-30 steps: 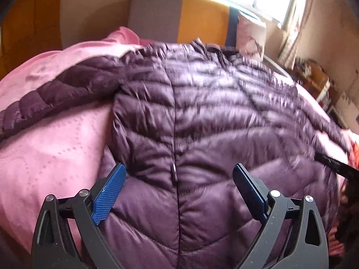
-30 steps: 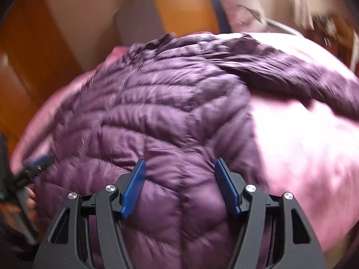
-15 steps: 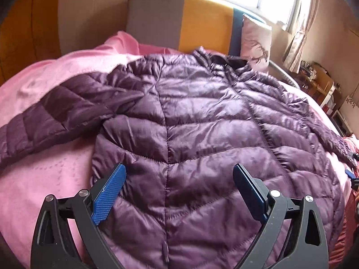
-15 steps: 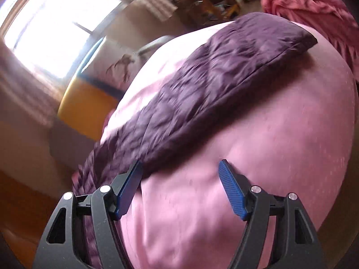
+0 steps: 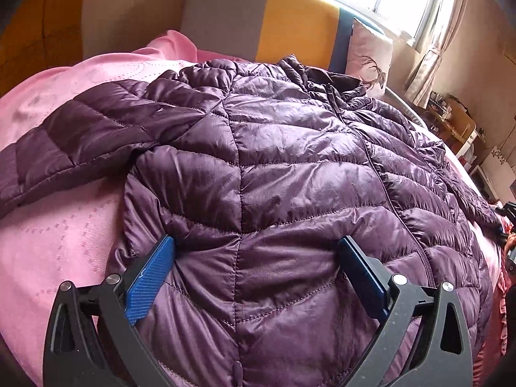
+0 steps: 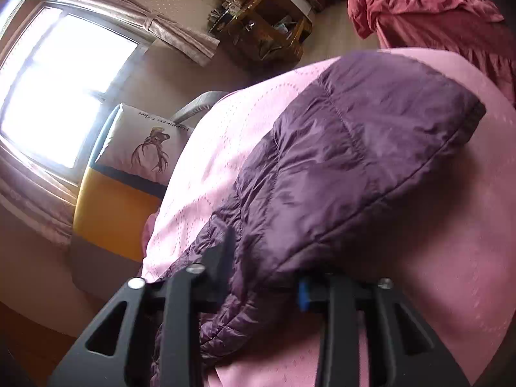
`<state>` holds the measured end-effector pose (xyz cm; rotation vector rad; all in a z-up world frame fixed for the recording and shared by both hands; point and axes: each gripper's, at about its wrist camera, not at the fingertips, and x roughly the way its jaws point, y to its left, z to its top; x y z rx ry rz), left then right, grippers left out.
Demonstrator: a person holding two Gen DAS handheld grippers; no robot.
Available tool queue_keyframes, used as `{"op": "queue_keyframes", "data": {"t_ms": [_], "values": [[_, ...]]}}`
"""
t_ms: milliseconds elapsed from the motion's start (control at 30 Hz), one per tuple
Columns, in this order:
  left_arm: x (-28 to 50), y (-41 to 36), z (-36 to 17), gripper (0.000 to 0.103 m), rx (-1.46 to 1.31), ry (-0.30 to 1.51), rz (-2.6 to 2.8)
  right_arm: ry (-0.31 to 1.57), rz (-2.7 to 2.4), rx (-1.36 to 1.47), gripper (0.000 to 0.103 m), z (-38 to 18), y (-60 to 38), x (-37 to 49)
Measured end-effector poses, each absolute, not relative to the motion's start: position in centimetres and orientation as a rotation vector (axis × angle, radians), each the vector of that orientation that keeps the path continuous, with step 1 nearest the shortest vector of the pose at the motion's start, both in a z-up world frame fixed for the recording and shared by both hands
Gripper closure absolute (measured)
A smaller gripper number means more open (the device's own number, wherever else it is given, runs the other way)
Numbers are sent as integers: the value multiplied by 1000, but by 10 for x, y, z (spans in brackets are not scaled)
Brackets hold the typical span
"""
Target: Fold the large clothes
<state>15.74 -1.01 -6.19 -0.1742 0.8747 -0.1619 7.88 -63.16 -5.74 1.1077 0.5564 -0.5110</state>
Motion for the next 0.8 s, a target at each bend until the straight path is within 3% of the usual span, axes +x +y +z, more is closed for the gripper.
{"op": "queue_keyframes", "data": {"t_ms": [167,367,600,800], "values": [[157,-9,-62,4,-178,871,-164,537,-440,895,92,-11,-602,105],[156,-7,-62,4,-192,864,-172,582,-255,631,94,22,-516,158],[156,-7,-62,4,-196,861,-176,747,65,307,96,4,-357,235],[156,-6,-62,4,-204,856,-181,899,271,57,95,-30,-231,250]]}}
